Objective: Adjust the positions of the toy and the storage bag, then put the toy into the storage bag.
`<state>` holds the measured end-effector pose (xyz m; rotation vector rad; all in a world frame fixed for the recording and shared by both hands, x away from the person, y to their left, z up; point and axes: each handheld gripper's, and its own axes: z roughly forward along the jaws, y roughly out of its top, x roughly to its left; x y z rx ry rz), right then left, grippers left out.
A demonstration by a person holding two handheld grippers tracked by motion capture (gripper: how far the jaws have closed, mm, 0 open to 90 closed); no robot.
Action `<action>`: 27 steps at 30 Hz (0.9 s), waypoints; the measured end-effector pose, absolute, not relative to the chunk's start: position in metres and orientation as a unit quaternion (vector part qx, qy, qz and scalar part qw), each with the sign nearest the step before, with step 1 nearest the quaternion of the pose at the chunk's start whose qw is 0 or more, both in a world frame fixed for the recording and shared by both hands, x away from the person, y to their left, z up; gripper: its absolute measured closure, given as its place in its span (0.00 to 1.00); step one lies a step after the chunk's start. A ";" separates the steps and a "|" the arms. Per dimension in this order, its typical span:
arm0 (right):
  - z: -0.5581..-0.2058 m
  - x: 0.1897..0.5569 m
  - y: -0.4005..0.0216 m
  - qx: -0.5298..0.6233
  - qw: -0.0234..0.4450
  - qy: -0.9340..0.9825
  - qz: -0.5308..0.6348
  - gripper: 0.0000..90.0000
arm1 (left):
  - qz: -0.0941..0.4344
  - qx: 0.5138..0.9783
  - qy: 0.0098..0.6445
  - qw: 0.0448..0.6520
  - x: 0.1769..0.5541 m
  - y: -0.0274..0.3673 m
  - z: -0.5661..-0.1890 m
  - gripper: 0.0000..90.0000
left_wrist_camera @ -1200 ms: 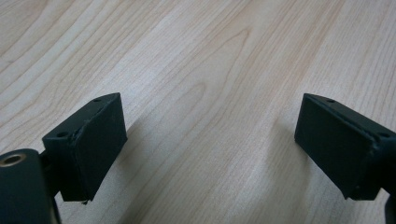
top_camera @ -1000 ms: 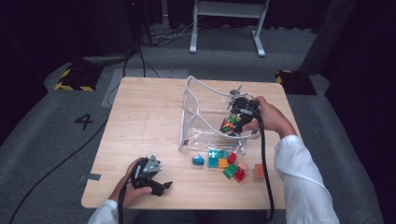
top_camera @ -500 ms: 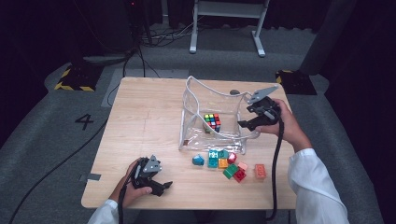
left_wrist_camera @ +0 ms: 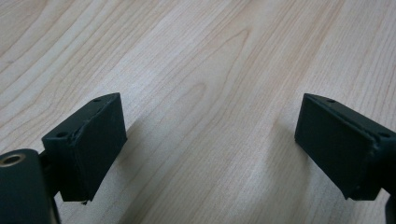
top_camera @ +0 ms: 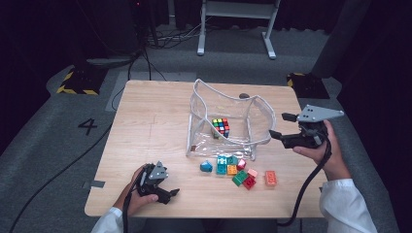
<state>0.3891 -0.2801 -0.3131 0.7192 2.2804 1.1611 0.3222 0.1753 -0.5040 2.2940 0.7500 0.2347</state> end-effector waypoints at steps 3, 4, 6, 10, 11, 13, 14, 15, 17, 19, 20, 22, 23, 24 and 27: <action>-0.321 0.378 -0.289 0.267 0.248 0.826 0.430 0.28 | 0.091 0.886 0.290 0.351 0.322 0.175 -0.504 0.10; -0.325 0.374 -0.293 0.268 0.247 0.825 0.432 0.28 | 0.091 0.886 0.290 0.351 0.322 0.175 -0.504 0.10; -0.333 0.366 -0.299 0.272 0.248 0.822 0.434 0.28 | 0.091 0.886 0.289 0.351 0.322 0.175 -0.504 0.10; -0.349 0.355 -0.309 0.281 0.254 0.821 0.428 0.28 | 0.090 0.886 0.289 0.351 0.322 0.175 -0.504 0.10; -0.355 0.352 -0.312 0.285 0.251 0.820 0.428 0.28 | 0.090 0.886 0.289 0.351 0.322 0.175 -0.504 0.10; -0.366 0.348 -0.316 0.289 0.247 0.821 0.426 0.28 | 0.090 0.886 0.289 0.351 0.322 0.175 -0.504 0.10; -0.372 0.347 -0.318 0.293 0.245 0.822 0.422 0.28 | 0.090 0.886 0.289 0.351 0.322 0.175 -0.504 0.10; -0.378 0.345 -0.320 0.297 0.243 0.823 0.418 0.28 | 0.091 0.886 0.288 0.351 0.322 0.175 -0.504 0.10; -0.391 0.344 -0.323 0.306 0.229 0.825 0.416 0.28 | 0.090 0.886 0.289 0.351 0.322 0.175 -0.504 0.10; -0.405 0.342 -0.327 0.318 0.218 0.825 0.414 0.28 | 0.091 0.886 0.288 0.351 0.323 0.175 -0.504 0.10; -0.413 0.341 -0.329 0.325 0.210 0.824 0.415 0.28 | 0.090 0.886 0.289 0.351 0.322 0.175 -0.504 0.10; -0.425 0.339 -0.332 0.330 0.204 0.828 0.406 0.28 | 0.090 0.886 0.289 0.351 0.322 0.175 -0.504 0.10; -0.435 0.337 -0.334 0.336 0.197 0.828 0.403 0.28 | 0.090 0.886 0.289 0.351 0.322 0.175 -0.504 0.10; -0.440 0.336 -0.334 0.339 0.189 0.829 0.403 0.28 | 0.090 0.886 0.289 0.351 0.322 0.175 -0.504 0.10; -0.460 0.332 -0.337 0.344 0.175 0.838 0.386 0.28 | 0.092 0.886 0.288 0.351 0.322 0.175 -0.504 0.10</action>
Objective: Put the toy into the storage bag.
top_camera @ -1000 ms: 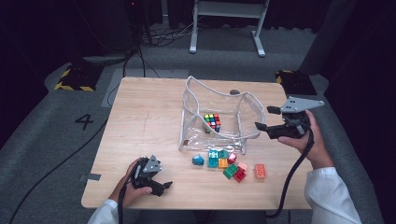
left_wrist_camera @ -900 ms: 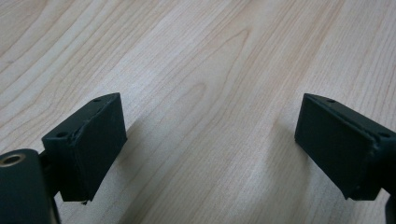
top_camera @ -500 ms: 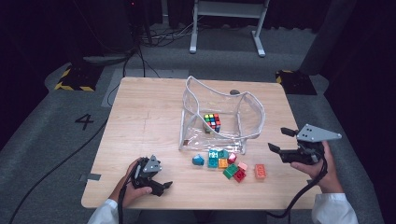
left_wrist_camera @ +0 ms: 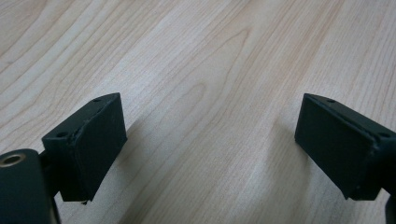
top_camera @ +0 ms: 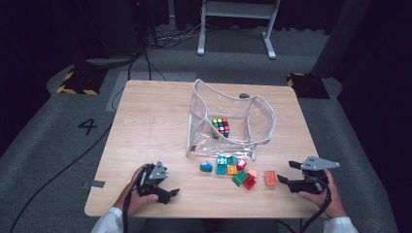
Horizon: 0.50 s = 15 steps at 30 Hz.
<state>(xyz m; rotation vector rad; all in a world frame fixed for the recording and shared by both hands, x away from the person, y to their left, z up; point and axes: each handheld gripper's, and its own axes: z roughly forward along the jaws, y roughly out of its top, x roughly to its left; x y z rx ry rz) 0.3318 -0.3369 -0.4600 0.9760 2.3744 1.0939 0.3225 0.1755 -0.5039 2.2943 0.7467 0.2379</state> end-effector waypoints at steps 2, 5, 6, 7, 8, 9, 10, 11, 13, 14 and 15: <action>-0.469 0.330 -0.338 0.348 0.164 0.839 0.385 0.28 | 0.090 0.886 0.289 0.351 0.322 0.175 -0.504 0.10; -0.479 0.326 -0.339 0.351 0.156 0.840 0.383 0.28 | 0.090 0.886 0.289 0.351 0.322 0.175 -0.504 0.10; -0.483 0.325 -0.339 0.352 0.151 0.842 0.381 0.28 | 0.090 0.886 0.289 0.351 0.322 0.175 -0.504 0.10; -0.485 0.324 -0.339 0.352 0.151 0.841 0.382 0.28 | 0.090 0.886 0.289 0.351 0.322 0.175 -0.504 0.10; -0.487 0.323 -0.339 0.356 0.145 0.840 0.383 0.28 | 0.090 0.886 0.289 0.351 0.322 0.175 -0.504 0.10; -0.489 0.322 -0.339 0.352 0.143 0.841 0.385 0.28 | 0.092 0.886 0.288 0.351 0.323 0.175 -0.504 0.10; -0.491 0.321 -0.339 0.351 0.142 0.843 0.383 0.28 | 0.092 0.887 0.287 0.350 0.323 0.176 -0.504 0.10; -0.492 0.320 -0.338 0.352 0.142 0.843 0.381 0.28 | 0.094 0.889 0.283 0.347 0.323 0.176 -0.503 0.10; -0.495 0.318 -0.337 0.352 0.141 0.845 0.378 0.28 | 0.095 0.890 0.281 0.347 0.324 0.176 -0.503 0.10; -0.497 0.318 -0.336 0.349 0.141 0.845 0.379 0.28 | 0.096 0.890 0.280 0.347 0.324 0.176 -0.503 0.10; -0.497 0.317 -0.336 0.350 0.141 0.845 0.378 0.28 | 0.096 0.890 0.281 0.346 0.324 0.176 -0.503 0.10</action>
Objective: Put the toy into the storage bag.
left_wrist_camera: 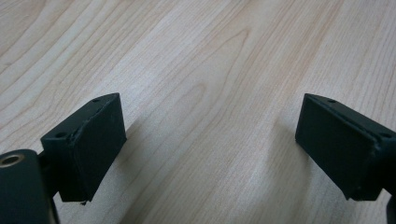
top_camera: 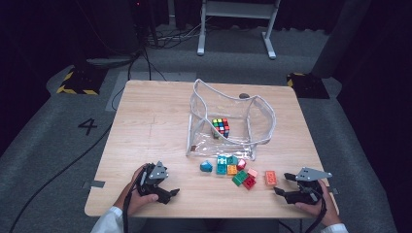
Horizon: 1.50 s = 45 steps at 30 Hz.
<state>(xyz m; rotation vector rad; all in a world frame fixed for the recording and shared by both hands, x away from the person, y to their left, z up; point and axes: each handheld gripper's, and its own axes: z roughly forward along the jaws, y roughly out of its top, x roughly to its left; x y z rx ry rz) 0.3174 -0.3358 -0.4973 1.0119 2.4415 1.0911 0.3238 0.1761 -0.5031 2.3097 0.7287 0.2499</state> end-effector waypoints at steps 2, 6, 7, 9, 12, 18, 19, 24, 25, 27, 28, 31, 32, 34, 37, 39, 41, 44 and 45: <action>-0.500 0.317 -0.334 0.349 0.139 0.845 0.382 0.28 | 0.095 0.890 0.281 0.347 0.324 0.176 -0.503 0.10; -0.502 0.317 -0.327 0.348 0.145 0.844 0.381 0.28 | 0.092 0.889 0.283 0.347 0.324 0.175 -0.504 0.09; -0.503 0.318 -0.324 0.349 0.146 0.842 0.385 0.28 | 0.092 0.889 0.283 0.347 0.324 0.175 -0.504 0.09; -0.503 0.319 -0.319 0.341 0.155 0.845 0.382 0.27 | 0.091 0.890 0.283 0.347 0.324 0.175 -0.504 0.09; -0.503 0.320 -0.311 0.345 0.153 0.845 0.379 0.26 | 0.093 0.889 0.283 0.347 0.324 0.175 -0.503 0.09; -0.503 0.325 -0.303 0.365 0.163 0.834 0.379 0.31 | 0.093 0.889 0.284 0.346 0.324 0.175 -0.504 0.09; -0.503 0.325 -0.303 0.366 0.166 0.833 0.381 0.35 | 0.093 0.889 0.283 0.346 0.324 0.175 -0.503 0.09; -0.503 0.327 -0.307 0.381 0.175 0.822 0.385 0.52 | 0.093 0.889 0.284 0.346 0.324 0.175 -0.504 0.09; -0.503 0.327 -0.307 0.384 0.176 0.820 0.385 0.55 | 0.093 0.889 0.284 0.346 0.324 0.175 -0.504 0.09; -0.502 0.327 -0.310 0.383 0.179 0.820 0.386 0.64 | 0.093 0.889 0.284 0.347 0.324 0.175 -0.504 0.09; -0.502 0.328 -0.311 0.385 0.182 0.819 0.384 0.65 | 0.093 0.889 0.284 0.346 0.324 0.175 -0.504 0.09; -0.502 0.328 -0.313 0.375 0.185 0.823 0.384 0.65 | 0.093 0.889 0.284 0.346 0.324 0.175 -0.504 0.09; -0.502 0.328 -0.313 0.374 0.185 0.824 0.384 0.65 | 0.093 0.889 0.284 0.346 0.324 0.175 -0.504 0.09; -0.502 0.328 -0.313 0.374 0.184 0.822 0.387 0.66 | 0.094 0.889 0.283 0.347 0.324 0.175 -0.504 0.09; -0.501 0.331 -0.320 0.375 0.178 0.820 0.393 0.66 | 0.094 0.889 0.283 0.347 0.324 0.175 -0.504 0.09; -0.499 0.333 -0.325 0.378 0.178 0.816 0.399 0.66 | 0.094 0.889 0.282 0.348 0.325 0.175 -0.504 0.09; -0.495 0.335 -0.329 0.380 0.179 0.812 0.405 0.65 | 0.093 0.889 0.282 0.348 0.325 0.175 -0.504 0.09; -0.486 0.337 -0.333 0.370 0.186 0.811 0.414 0.66 | 0.093 0.889 0.282 0.348 0.325 0.175 -0.504 0.09; -0.480 0.337 -0.333 0.368 0.192 0.810 0.414 0.66 | 0.094 0.889 0.282 0.348 0.325 0.175 -0.504 0.09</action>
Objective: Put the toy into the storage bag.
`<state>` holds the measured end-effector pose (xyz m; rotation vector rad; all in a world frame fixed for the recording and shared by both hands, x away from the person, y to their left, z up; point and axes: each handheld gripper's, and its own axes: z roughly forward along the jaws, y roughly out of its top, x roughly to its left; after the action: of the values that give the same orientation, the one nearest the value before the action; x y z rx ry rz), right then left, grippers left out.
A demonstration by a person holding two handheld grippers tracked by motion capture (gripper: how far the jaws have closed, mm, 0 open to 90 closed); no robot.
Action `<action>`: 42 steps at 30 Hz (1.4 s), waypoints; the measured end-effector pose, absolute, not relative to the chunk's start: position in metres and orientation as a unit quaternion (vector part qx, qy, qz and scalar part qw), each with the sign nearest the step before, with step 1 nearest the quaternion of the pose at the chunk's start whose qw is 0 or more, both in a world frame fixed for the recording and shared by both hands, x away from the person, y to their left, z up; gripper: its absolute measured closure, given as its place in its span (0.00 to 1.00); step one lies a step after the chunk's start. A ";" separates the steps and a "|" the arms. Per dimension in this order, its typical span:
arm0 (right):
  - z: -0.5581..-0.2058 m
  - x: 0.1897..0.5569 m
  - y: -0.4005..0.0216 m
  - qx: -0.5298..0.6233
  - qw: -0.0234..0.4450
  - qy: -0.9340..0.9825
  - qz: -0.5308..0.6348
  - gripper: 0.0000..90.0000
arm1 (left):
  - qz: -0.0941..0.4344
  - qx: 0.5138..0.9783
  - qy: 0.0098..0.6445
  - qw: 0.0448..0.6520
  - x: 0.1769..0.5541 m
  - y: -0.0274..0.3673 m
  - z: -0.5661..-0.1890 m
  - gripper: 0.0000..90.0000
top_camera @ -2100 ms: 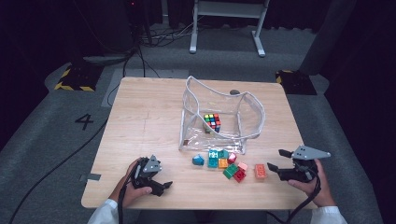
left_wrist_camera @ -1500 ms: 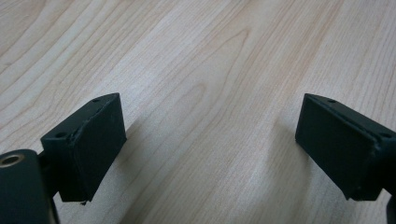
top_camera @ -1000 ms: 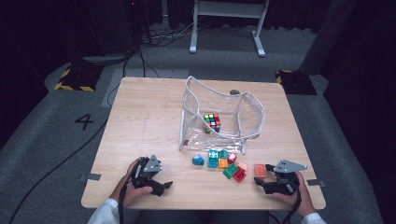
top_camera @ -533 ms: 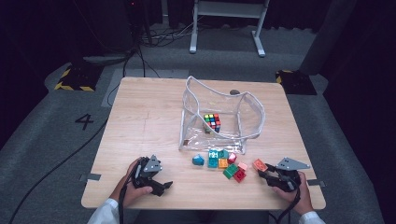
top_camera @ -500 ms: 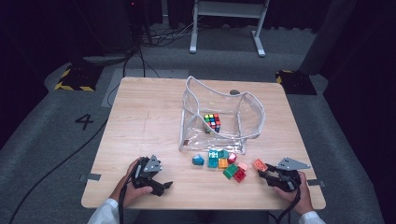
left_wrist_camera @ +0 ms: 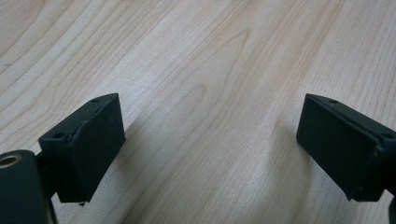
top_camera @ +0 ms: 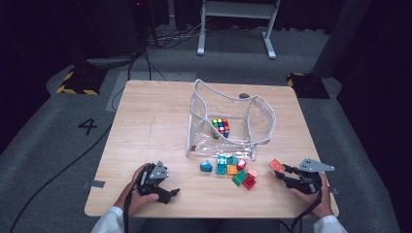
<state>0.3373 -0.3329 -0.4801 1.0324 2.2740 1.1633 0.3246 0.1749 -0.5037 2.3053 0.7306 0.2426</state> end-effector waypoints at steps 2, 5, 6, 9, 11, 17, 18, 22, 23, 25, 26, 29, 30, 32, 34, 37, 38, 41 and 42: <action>-0.471 0.339 -0.333 0.359 0.202 0.810 0.418 0.66 | 0.093 0.889 0.282 0.348 0.325 0.175 -0.504 0.09; -0.455 0.343 -0.336 0.349 0.212 0.807 0.427 0.65 | 0.093 0.889 0.282 0.348 0.325 0.175 -0.504 0.09; -0.448 0.345 -0.337 0.348 0.218 0.803 0.433 0.66 | 0.094 0.889 0.282 0.348 0.325 0.175 -0.504 0.09; -0.430 0.353 -0.342 0.341 0.233 0.794 0.446 0.66 | 0.093 0.889 0.282 0.348 0.325 0.175 -0.504 0.09; -0.418 0.358 -0.344 0.339 0.237 0.790 0.453 0.66 | 0.093 0.889 0.282 0.348 0.325 0.175 -0.504 0.09; -0.377 0.376 -0.344 0.327 0.248 0.784 0.466 0.66 | 0.094 0.889 0.282 0.348 0.325 0.175 -0.504 0.09; -0.370 0.378 -0.344 0.325 0.249 0.784 0.467 0.66 | 0.094 0.889 0.282 0.348 0.325 0.175 -0.504 0.09; -0.351 0.389 -0.339 0.312 0.246 0.783 0.478 0.66 | 0.094 0.889 0.282 0.348 0.325 0.175 -0.504 0.09; -0.348 0.392 -0.338 0.310 0.243 0.782 0.482 0.66 | 0.094 0.889 0.282 0.348 0.325 0.175 -0.504 0.09; -0.342 0.398 -0.335 0.305 0.243 0.782 0.487 0.66 | 0.094 0.889 0.282 0.348 0.325 0.175 -0.504 0.09; -0.338 0.400 -0.333 0.303 0.243 0.783 0.486 0.66 | 0.094 0.889 0.282 0.348 0.325 0.175 -0.504 0.09; -0.330 0.409 -0.328 0.295 0.231 0.779 0.503 0.66 | 0.093 0.889 0.282 0.348 0.325 0.175 -0.504 0.09; -0.327 0.411 -0.326 0.292 0.231 0.780 0.503 0.66 | 0.094 0.889 0.282 0.348 0.325 0.175 -0.504 0.09; -0.323 0.416 -0.320 0.289 0.230 0.784 0.499 0.66 | 0.094 0.889 0.282 0.348 0.325 0.175 -0.504 0.09; -0.320 0.421 -0.314 0.282 0.223 0.790 0.497 0.65 | 0.092 0.889 0.282 0.349 0.325 0.175 -0.504 0.09; -0.318 0.431 -0.302 0.275 0.217 0.800 0.487 0.66 | 0.093 0.889 0.282 0.349 0.325 0.175 -0.504 0.09; -0.318 0.436 -0.297 0.264 0.219 0.807 0.482 0.65 | 0.093 0.889 0.282 0.349 0.325 0.175 -0.504 0.09; -0.317 0.443 -0.283 0.250 0.204 0.817 0.477 0.66 | 0.093 0.889 0.282 0.349 0.325 0.175 -0.504 0.09; -0.317 0.445 -0.278 0.243 0.206 0.823 0.470 0.66 | 0.093 0.889 0.282 0.349 0.325 0.175 -0.504 0.09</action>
<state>0.4450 -0.2781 -0.3170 0.6778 2.2943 1.3093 0.3246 0.1747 -0.5037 2.3042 0.7311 0.2410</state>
